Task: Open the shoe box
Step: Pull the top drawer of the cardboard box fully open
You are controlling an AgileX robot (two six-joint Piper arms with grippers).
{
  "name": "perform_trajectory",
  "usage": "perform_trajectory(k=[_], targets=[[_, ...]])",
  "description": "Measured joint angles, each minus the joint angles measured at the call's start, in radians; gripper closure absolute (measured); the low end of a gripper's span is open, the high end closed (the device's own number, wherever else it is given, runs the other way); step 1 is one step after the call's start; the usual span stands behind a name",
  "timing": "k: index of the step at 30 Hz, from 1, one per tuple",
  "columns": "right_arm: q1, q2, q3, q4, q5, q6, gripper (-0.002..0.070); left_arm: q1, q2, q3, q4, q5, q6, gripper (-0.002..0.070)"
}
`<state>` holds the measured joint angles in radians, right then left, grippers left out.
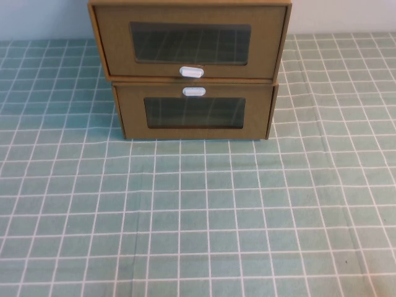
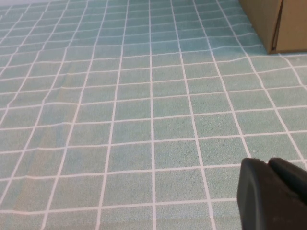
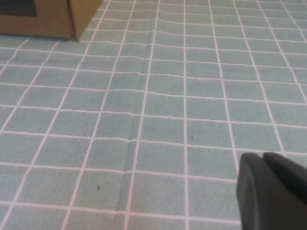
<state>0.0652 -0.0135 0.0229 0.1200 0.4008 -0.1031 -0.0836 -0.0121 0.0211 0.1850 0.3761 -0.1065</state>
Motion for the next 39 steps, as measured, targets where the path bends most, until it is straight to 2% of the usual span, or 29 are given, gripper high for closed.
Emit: perform_trajectory(k=[20, 23, 26, 28, 35, 39], targets=[[0.000, 0.000, 0.000, 0.000, 0.000, 0.000, 0.0689, 0.000, 0.000, 0.000, 0.015, -0.002, 0.000, 0.0679], [0.000, 0.000, 0.000, 0.000, -0.041, 0.000, 0.0689, 0.000, 0.000, 0.006, 0.017, -0.047, 0.000, 0.0679], [0.000, 0.000, 0.000, 0.000, -0.157, 0.000, 0.0689, 0.000, 0.000, 0.006, 0.017, -0.177, 0.000, 0.0679], [0.000, 0.000, 0.000, 0.000, -0.283, 0.000, 0.0689, 0.000, 0.000, 0.006, 0.017, -0.328, 0.000, 0.0679], [0.000, 0.000, 0.000, 0.004, -0.886, 0.000, 0.0689, 0.000, 0.000, 0.006, 0.025, -0.890, 0.000, 0.0679], [0.000, 0.000, 0.000, 0.010, -1.169, 0.000, 0.0690, 0.000, -0.001, 0.006, 0.032, -1.060, 0.000, 0.0679]])
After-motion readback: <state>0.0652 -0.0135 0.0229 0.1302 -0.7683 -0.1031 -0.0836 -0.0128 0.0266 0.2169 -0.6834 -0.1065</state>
